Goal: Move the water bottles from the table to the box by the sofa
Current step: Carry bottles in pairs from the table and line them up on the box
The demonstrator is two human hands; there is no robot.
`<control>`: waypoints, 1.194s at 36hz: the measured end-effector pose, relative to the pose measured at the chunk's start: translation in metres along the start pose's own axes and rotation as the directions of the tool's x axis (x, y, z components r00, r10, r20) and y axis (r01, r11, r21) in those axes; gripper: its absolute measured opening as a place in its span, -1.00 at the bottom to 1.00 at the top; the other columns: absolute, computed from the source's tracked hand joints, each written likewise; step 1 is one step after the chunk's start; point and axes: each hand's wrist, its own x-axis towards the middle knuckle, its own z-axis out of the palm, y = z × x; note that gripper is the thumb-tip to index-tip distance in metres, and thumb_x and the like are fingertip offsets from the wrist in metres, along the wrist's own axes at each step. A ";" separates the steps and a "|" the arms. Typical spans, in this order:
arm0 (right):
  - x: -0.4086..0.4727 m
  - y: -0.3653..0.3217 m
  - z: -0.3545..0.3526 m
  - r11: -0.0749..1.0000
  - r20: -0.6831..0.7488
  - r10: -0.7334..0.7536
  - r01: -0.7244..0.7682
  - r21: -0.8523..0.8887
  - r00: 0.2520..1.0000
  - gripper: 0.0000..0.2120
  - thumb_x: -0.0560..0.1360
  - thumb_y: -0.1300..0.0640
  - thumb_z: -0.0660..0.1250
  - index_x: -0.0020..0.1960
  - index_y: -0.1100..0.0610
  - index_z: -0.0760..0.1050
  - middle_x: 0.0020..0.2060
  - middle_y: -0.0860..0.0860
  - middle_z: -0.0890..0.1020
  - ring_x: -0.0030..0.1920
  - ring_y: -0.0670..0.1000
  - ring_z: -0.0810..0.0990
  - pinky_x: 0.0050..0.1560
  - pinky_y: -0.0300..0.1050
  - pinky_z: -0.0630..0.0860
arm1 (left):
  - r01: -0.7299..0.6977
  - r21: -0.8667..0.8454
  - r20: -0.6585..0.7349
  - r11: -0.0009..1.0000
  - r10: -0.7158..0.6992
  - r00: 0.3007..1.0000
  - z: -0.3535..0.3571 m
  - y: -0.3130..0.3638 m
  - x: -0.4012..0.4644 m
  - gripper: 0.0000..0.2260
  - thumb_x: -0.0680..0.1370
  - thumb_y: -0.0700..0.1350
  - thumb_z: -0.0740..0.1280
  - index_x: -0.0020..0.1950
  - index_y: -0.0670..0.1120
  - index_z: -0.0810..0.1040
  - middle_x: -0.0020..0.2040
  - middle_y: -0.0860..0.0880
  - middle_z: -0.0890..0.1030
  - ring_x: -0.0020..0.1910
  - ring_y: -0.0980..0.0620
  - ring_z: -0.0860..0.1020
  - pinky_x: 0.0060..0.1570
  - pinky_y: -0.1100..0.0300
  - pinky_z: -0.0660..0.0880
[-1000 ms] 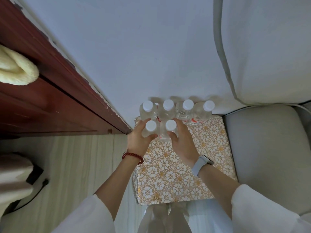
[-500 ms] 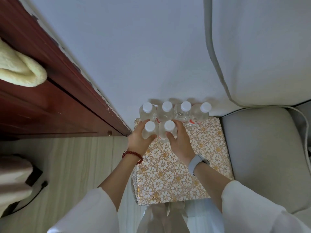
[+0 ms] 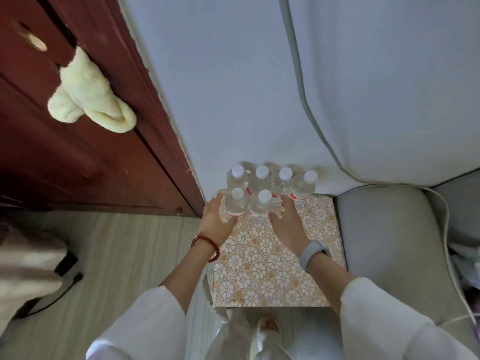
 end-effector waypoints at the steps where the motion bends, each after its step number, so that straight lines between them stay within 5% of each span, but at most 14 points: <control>1: -0.006 -0.005 -0.003 1.000 0.001 -0.002 0.002 0.006 1.000 -0.52 0.52 0.28 0.22 0.40 0.18 0.17 0.37 0.14 0.35 0.35 0.13 0.35 0.27 -0.11 0.29 | 0.016 0.004 -0.010 1.000 -0.016 1.000 -0.001 0.002 -0.007 -0.42 0.48 -0.10 0.34 0.43 -0.08 0.18 0.42 -0.14 0.26 0.37 -0.08 0.28 0.35 0.03 0.27; 9: -0.074 -0.024 -0.012 0.965 0.283 -0.126 0.184 -0.188 0.951 -0.69 0.56 0.21 0.15 0.30 0.22 0.36 0.25 0.12 0.49 0.16 0.03 0.47 0.06 -0.23 0.34 | 0.105 0.031 -0.145 0.994 -0.099 0.985 -0.007 0.006 -0.088 -0.62 0.52 -0.08 0.23 0.34 -0.07 0.36 0.32 -0.09 0.45 0.24 -0.06 0.45 0.19 0.18 0.37; 14: -0.126 -0.034 0.007 0.909 0.475 -0.217 0.354 -0.222 0.853 -0.71 0.57 0.17 0.15 0.27 0.19 0.40 0.21 0.08 0.54 0.17 0.02 0.51 0.07 -0.27 0.37 | 0.122 0.079 -0.296 0.989 -0.093 0.951 -0.019 -0.009 -0.164 -0.71 0.56 -0.16 0.20 0.27 -0.19 0.43 0.27 -0.16 0.49 0.20 -0.10 0.47 0.14 0.16 0.39; 18: -0.194 -0.050 0.046 0.818 0.646 -0.305 0.540 -0.198 0.700 -0.74 0.56 0.17 0.16 0.23 0.18 0.43 0.15 0.08 0.57 0.15 0.02 0.53 0.15 -0.17 0.46 | 0.230 -0.043 -0.476 0.972 -0.222 0.851 -0.040 -0.048 -0.254 -0.71 0.53 -0.15 0.25 0.24 -0.18 0.46 0.22 -0.17 0.51 0.18 -0.12 0.48 0.15 0.15 0.36; 26: -0.389 -0.076 0.156 0.607 0.901 -0.346 0.795 0.001 0.263 -0.78 0.53 0.19 0.17 0.14 0.15 0.49 -0.06 0.10 0.60 0.03 0.13 0.56 0.14 0.07 0.49 | 0.410 -0.260 -0.775 0.874 -0.442 0.452 -0.080 -0.153 -0.480 -0.70 0.51 -0.12 0.28 0.23 -0.13 0.47 0.17 -0.15 0.52 0.14 -0.12 0.50 0.10 0.18 0.38; 30: -0.511 -0.061 0.207 0.481 0.947 -0.320 0.868 0.127 0.038 -0.78 0.52 0.18 0.18 0.13 0.14 0.49 0.00 0.10 0.61 0.06 0.10 0.54 0.15 -0.07 0.46 | 0.456 -0.374 -0.833 0.807 -0.509 0.218 -0.074 -0.204 -0.612 -0.69 0.52 -0.12 0.26 0.26 -0.11 0.45 0.22 -0.13 0.50 0.20 -0.07 0.46 0.15 0.21 0.34; 35: -0.682 -0.019 0.257 0.300 0.937 -0.233 0.898 0.323 -0.259 -0.75 0.54 0.18 0.16 0.18 0.15 0.46 0.05 0.10 0.59 0.09 0.06 0.52 -0.01 -0.25 0.32 | 0.489 -0.504 -0.835 0.712 -0.546 -0.066 -0.039 -0.261 -0.793 -0.69 0.52 -0.12 0.27 0.26 -0.13 0.45 0.20 -0.12 0.50 0.20 -0.09 0.46 0.16 0.10 0.39; 40: -0.849 0.043 0.294 0.149 0.846 -0.123 0.833 0.533 -0.519 -0.73 0.53 0.20 0.19 0.22 0.20 0.44 0.12 0.16 0.57 0.14 0.11 0.53 0.17 -0.11 0.37 | 0.528 -0.669 -0.736 0.523 -0.565 -0.372 0.019 -0.302 -0.970 -0.69 0.51 -0.08 0.28 0.23 -0.11 0.48 0.18 -0.14 0.53 0.14 -0.14 0.50 0.08 0.02 0.44; 43: -0.937 0.076 0.305 0.099 0.780 -0.031 0.774 0.625 -0.625 -0.71 0.54 0.19 0.18 0.25 0.18 0.41 0.16 0.17 0.53 0.20 0.12 0.49 0.22 -0.08 0.35 | 0.500 -0.771 -0.629 0.395 -0.600 -0.495 0.051 -0.319 -1.052 -0.67 0.52 -0.03 0.26 0.25 -0.09 0.46 0.20 -0.14 0.52 0.18 -0.16 0.47 0.13 -0.05 0.42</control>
